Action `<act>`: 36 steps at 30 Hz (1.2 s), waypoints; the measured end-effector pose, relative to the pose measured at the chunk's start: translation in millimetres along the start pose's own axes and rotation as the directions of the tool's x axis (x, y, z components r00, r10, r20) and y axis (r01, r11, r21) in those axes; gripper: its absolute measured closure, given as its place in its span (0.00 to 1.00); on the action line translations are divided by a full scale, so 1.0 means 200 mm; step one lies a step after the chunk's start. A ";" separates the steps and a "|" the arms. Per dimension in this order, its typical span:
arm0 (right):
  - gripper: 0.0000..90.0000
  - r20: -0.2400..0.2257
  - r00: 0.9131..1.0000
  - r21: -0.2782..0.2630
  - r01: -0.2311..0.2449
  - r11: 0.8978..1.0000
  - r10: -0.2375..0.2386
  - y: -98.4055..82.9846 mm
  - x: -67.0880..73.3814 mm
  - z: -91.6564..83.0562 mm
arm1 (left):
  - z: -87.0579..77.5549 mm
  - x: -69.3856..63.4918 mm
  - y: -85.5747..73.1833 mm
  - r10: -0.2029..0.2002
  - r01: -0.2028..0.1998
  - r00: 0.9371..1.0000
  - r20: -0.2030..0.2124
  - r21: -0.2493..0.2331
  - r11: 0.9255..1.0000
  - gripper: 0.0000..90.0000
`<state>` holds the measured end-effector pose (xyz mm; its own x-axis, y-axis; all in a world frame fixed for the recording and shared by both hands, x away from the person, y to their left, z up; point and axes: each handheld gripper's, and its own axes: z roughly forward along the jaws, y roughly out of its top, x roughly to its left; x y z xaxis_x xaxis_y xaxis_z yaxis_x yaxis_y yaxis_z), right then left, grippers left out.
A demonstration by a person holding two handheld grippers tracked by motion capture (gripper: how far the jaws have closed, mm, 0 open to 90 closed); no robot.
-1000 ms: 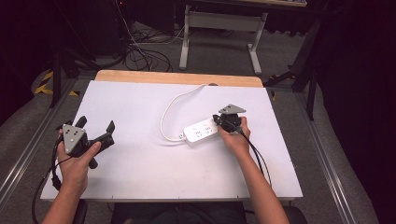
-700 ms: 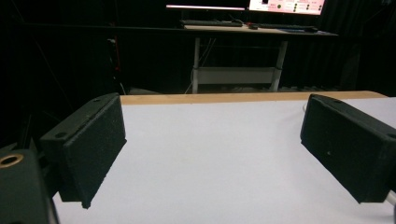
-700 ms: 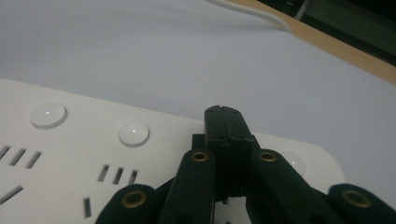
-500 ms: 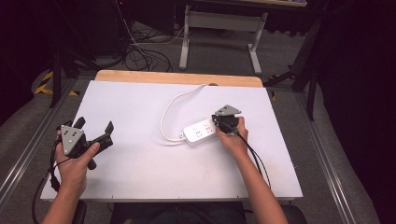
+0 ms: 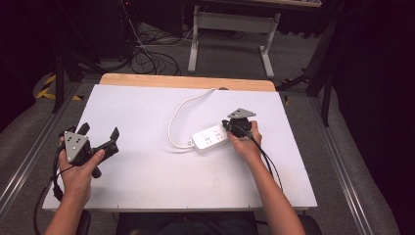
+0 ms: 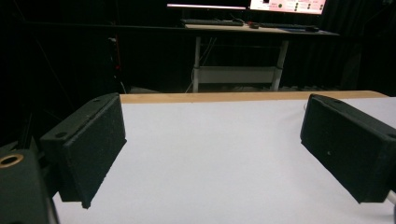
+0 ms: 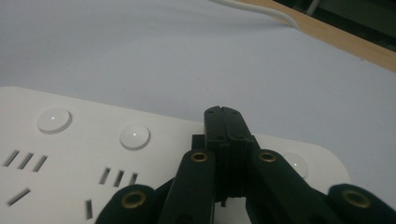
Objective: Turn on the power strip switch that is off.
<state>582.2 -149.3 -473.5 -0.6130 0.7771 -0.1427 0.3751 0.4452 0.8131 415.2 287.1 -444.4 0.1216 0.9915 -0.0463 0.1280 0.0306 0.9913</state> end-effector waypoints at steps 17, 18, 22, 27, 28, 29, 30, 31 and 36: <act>1.00 -0.003 1.000 -0.013 0.011 1.000 -0.011 0.00 -0.01 0.00 | 0.01 0.00 0.00 0.000 0.000 1.000 0.003 0.001 1.000 0.08; 1.00 -0.002 1.000 -0.012 0.013 1.000 -0.013 0.00 -0.01 0.00 | 0.01 0.00 0.00 0.000 0.000 1.000 0.003 0.001 1.000 0.08; 1.00 0.026 0.997 -0.014 0.067 0.998 -0.067 0.00 0.02 0.01 | 0.01 0.00 0.00 -0.001 0.001 1.000 0.006 0.002 1.000 0.08; 1.00 0.015 0.997 -0.035 0.082 0.996 -0.081 0.01 0.02 0.00 | 0.01 0.00 0.00 -0.001 0.001 1.000 0.003 0.003 1.000 0.08; 1.00 0.014 0.997 -0.045 0.082 0.996 -0.081 0.01 0.02 -0.01 | 0.01 0.01 0.00 0.000 0.000 1.000 0.002 0.002 1.000 0.08; 1.00 0.009 0.997 -0.080 0.080 0.994 -0.079 0.03 0.02 -0.03 | 0.01 0.01 0.00 -0.001 0.001 1.000 0.002 0.002 1.000 0.08; 1.00 0.009 0.997 -0.080 0.080 0.994 -0.079 0.03 0.02 -0.03 | 0.01 0.01 0.00 0.000 0.000 1.000 0.002 0.003 1.000 0.08; 1.00 0.005 0.998 -0.099 0.068 0.993 -0.067 0.04 0.02 -0.04 | 0.01 0.01 0.00 -0.001 0.001 1.000 0.001 0.003 1.000 0.08; 1.00 -0.035 0.999 -0.158 0.013 0.987 -0.019 0.05 0.00 -0.11 | 0.01 0.01 0.00 -0.002 0.002 1.000 0.001 0.002 1.000 0.08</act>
<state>570.3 -154.0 -451.9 -0.6439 0.7525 -0.1383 0.2521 0.3793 0.8902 417.7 288.9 -444.7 0.1226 0.9913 -0.0482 0.1305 0.0320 0.9909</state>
